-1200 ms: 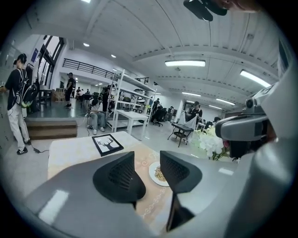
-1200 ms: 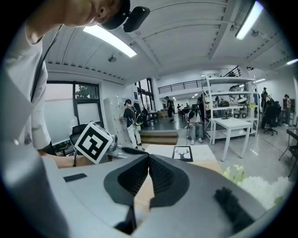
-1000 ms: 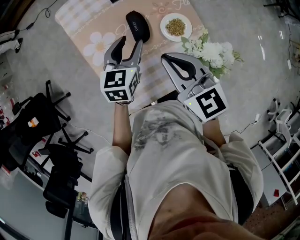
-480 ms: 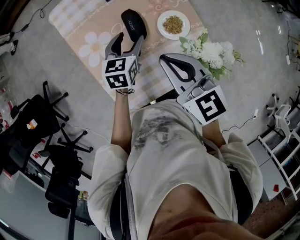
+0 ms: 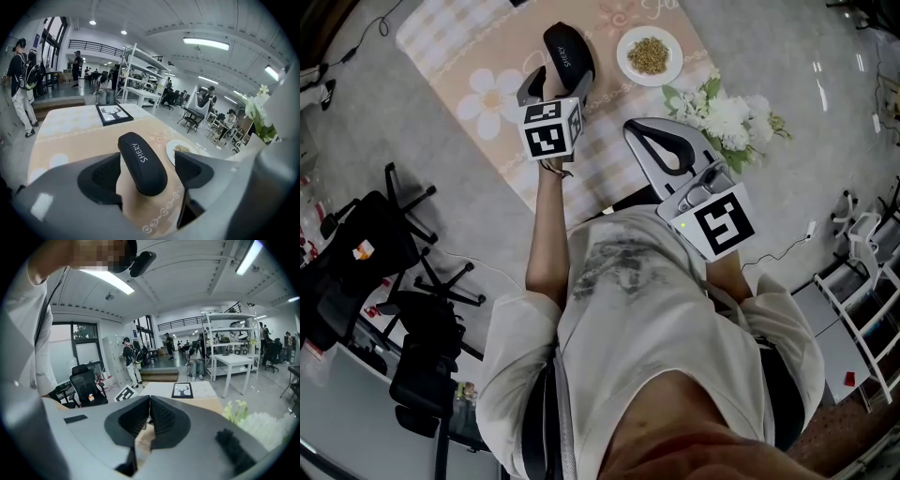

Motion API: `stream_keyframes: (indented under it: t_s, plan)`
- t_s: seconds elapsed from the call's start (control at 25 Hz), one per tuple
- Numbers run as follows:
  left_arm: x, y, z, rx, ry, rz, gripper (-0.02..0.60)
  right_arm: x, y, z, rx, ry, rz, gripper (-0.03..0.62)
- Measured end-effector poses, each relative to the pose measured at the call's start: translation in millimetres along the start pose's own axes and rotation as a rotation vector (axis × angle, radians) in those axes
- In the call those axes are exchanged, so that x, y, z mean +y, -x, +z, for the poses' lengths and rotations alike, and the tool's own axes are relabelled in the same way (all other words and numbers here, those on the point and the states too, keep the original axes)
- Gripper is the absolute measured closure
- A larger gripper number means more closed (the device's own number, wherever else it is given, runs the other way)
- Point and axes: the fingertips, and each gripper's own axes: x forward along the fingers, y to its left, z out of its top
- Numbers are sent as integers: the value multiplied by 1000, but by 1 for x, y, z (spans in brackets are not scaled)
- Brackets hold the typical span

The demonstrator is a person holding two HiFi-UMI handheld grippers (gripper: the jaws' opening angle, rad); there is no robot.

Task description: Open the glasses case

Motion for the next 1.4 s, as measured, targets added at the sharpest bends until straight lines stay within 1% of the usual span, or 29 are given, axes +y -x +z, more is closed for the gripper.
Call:
stream_keyframes:
  t_s: [0.12, 0.28, 0.48, 0.56, 0.76, 0.92, 1.0, 1.04, 1.4]
  plan:
    - [4, -12, -7, 30, 11, 19, 187, 0, -3, 0, 5, 0, 9, 577]
    - [3, -25, -14, 57, 18, 26, 169, 2, -5, 0, 5, -3, 17, 579]
    - [5, -39, -21, 90, 20, 52, 129, 2, -6, -2, 13, -5, 25, 579]
    - [5, -44, -24, 105, 17, 64, 127, 1, -6, -3, 15, -8, 25, 577]
    - [6, -58, -34, 149, 5, 91, 127, 1, -5, -4, 15, -13, 23, 577]
    - [8, -65, -42, 175, 14, 103, 133, 0, -4, -5, 17, -17, 18, 579]
    - [8, -68, -43, 177, 19, 102, 146, -1, -3, -6, 18, -18, 16, 579]
    - [8, -68, -43, 176, 20, 101, 163, -2, -3, -6, 17, -18, 15, 577]
    - [9, -62, -42, 159, 64, 79, 212, 1, 0, -7, 13, -17, 11, 577]
